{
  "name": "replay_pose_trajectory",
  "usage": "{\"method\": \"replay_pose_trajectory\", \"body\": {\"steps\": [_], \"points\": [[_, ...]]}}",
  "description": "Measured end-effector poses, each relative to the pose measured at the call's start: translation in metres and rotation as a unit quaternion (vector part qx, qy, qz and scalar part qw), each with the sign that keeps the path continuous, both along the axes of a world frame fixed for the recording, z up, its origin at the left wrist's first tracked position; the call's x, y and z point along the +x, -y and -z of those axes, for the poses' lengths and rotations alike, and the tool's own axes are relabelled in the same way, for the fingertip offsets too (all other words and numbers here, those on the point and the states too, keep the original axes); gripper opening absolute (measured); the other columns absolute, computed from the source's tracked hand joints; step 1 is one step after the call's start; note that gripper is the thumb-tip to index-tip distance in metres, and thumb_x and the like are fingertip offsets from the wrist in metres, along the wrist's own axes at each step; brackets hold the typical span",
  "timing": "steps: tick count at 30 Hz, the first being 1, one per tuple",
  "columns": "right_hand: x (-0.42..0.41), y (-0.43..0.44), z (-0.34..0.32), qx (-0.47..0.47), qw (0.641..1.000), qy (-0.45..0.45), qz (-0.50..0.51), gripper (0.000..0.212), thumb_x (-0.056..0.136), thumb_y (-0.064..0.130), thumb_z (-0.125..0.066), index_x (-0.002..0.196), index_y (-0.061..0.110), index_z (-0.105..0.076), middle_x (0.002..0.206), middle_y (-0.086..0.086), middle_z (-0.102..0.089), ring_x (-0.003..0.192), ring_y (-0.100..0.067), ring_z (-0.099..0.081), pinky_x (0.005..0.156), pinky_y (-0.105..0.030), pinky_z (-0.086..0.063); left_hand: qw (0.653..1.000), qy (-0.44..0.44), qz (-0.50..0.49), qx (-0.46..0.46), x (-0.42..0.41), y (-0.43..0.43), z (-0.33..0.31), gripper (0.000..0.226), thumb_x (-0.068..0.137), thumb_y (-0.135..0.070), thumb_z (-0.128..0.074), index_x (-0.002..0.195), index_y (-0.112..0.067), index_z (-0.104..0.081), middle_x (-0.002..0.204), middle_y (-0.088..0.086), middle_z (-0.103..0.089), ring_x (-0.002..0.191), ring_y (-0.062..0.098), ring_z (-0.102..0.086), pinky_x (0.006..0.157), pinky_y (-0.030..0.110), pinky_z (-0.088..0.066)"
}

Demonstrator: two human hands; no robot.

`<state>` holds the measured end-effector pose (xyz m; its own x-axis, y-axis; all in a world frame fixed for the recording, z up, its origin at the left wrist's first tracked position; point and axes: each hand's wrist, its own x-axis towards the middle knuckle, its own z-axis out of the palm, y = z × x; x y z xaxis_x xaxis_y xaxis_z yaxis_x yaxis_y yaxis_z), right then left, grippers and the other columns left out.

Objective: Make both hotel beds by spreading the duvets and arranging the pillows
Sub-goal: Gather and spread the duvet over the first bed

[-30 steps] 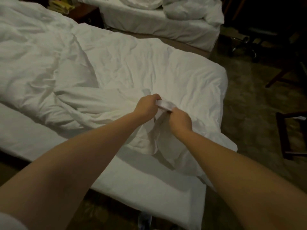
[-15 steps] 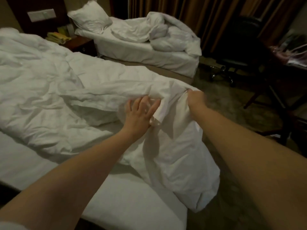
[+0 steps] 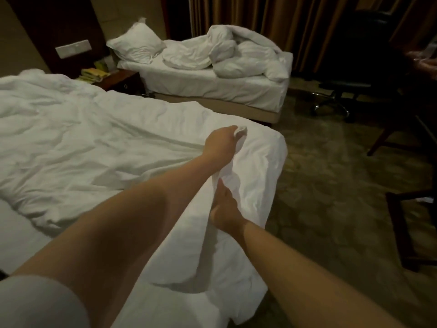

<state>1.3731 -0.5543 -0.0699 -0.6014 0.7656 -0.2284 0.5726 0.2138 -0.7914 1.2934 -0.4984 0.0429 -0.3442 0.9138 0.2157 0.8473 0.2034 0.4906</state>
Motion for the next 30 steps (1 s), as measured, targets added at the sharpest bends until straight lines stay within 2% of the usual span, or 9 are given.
{"method": "replay_pose_trajectory", "body": {"steps": [3, 6, 11, 15, 18, 20, 26, 28, 30], "points": [[0.031, -0.028, -0.027, -0.164, 0.981, -0.096, 0.042, 0.046, 0.103, 0.029, -0.035, 0.147, 0.016, -0.027, 0.146, -0.007, -0.04, 0.132, -0.029, -0.04, 0.111, -0.043, -0.032, 0.999, 0.027, -0.014, -0.028, 0.023, -0.021, 0.015, 0.035, 0.102, -0.026, -0.036, 0.073, -0.009, -0.046, 0.094, 0.023, -0.061, 0.091, 0.035, -0.058, 0.077, 0.039, -0.041], [0.055, -0.056, -0.055, -0.395, 0.902, -0.161, 0.063, 0.028, 0.102, 0.033, -0.036, 0.121, 0.017, -0.051, 0.114, -0.002, -0.057, 0.106, -0.022, -0.055, 0.098, -0.039, -0.04, 0.992, 0.079, -0.071, -0.065, 0.034, -0.035, 0.034, 0.03, 0.103, -0.023, -0.034, 0.084, -0.008, -0.051, 0.097, 0.023, -0.061, 0.092, 0.033, -0.057, 0.078, 0.037, -0.038], [0.058, -0.065, -0.046, -0.384, 0.916, -0.1, -0.067, 0.026, 0.095, 0.022, -0.053, 0.119, 0.011, -0.053, 0.092, 0.0, -0.056, 0.082, -0.012, -0.053, 0.085, -0.03, -0.051, 0.967, 0.197, -0.157, -0.028, 0.043, -0.077, 0.038, 0.035, 0.104, -0.024, -0.027, 0.096, -0.005, -0.055, 0.11, 0.022, -0.059, 0.104, 0.031, -0.055, 0.079, 0.031, -0.035], [0.039, -0.101, -0.027, -0.33, 0.939, -0.093, 0.012, 0.021, 0.101, 0.016, -0.041, 0.087, 0.01, -0.056, 0.082, -0.004, -0.053, 0.071, -0.012, -0.051, 0.082, -0.031, -0.049, 0.943, 0.259, -0.207, 0.016, 0.033, -0.112, 0.046, 0.031, 0.104, -0.025, -0.028, 0.089, -0.007, -0.049, 0.098, 0.016, -0.056, 0.095, 0.027, -0.053, 0.079, 0.031, -0.036], [0.042, -0.165, -0.009, -0.257, 0.965, -0.016, 0.047, 0.024, 0.102, 0.013, -0.036, 0.115, 0.007, -0.055, 0.117, -0.016, -0.056, 0.109, -0.026, -0.052, 0.106, -0.034, -0.037, 0.955, 0.224, -0.193, 0.024, 0.009, -0.142, 0.054, 0.032, 0.103, -0.027, -0.031, 0.083, -0.01, -0.048, 0.086, 0.006, -0.052, 0.085, 0.019, -0.047, 0.071, 0.026, -0.029], [0.053, -0.222, -0.002, -0.244, 0.96, -0.035, 0.132, 0.033, 0.101, 0.014, -0.037, 0.128, 0.001, -0.052, 0.131, -0.02, -0.052, 0.109, -0.028, -0.051, 0.097, -0.033, -0.043, 0.968, 0.192, -0.159, 0.008, -0.011, -0.176, 0.056, 0.036, 0.103, -0.03, -0.035, 0.07, -0.017, -0.043, 0.075, 0.002, -0.05, 0.081, 0.019, -0.046, 0.066, 0.027, -0.026], [0.063, -0.413, -0.026, -0.101, 0.972, -0.03, 0.209, 0.037, 0.088, 0.044, -0.061, 0.08, 0.008, -0.063, 0.08, -0.009, -0.062, 0.079, -0.03, -0.06, 0.076, -0.037, -0.052, 0.986, 0.103, -0.123, -0.053, -0.056, -0.32, 0.058, 0.041, 0.102, -0.03, -0.035, 0.064, -0.016, -0.04, 0.081, 0.012, -0.055, 0.088, 0.032, -0.055, 0.068, 0.031, -0.031], [0.062, -0.46, -0.036, -0.063, 0.984, -0.006, 0.169, 0.041, 0.085, 0.051, -0.062, 0.067, 0.015, -0.054, 0.07, -0.004, -0.056, 0.07, -0.023, -0.055, 0.063, -0.032, -0.047, 0.984, 0.08, -0.145, -0.064, -0.067, -0.364, 0.058, 0.036, 0.103, -0.029, -0.032, 0.082, -0.012, -0.056, 0.1, 0.016, -0.063, 0.101, 0.034, -0.057, 0.078, 0.033, -0.038], [0.061, -0.497, -0.036, -0.088, 0.99, 0.026, 0.104, 0.041, 0.085, 0.055, -0.06, 0.08, 0.014, -0.061, 0.082, -0.003, -0.06, 0.08, -0.022, -0.058, 0.074, -0.037, -0.053, 0.982, 0.056, -0.166, -0.069, -0.075, -0.408, 0.057, 0.037, 0.103, -0.028, -0.031, 0.106, -0.006, -0.061, 0.114, 0.016, -0.063, 0.108, 0.034, -0.056, 0.086, 0.035, -0.04]]}}
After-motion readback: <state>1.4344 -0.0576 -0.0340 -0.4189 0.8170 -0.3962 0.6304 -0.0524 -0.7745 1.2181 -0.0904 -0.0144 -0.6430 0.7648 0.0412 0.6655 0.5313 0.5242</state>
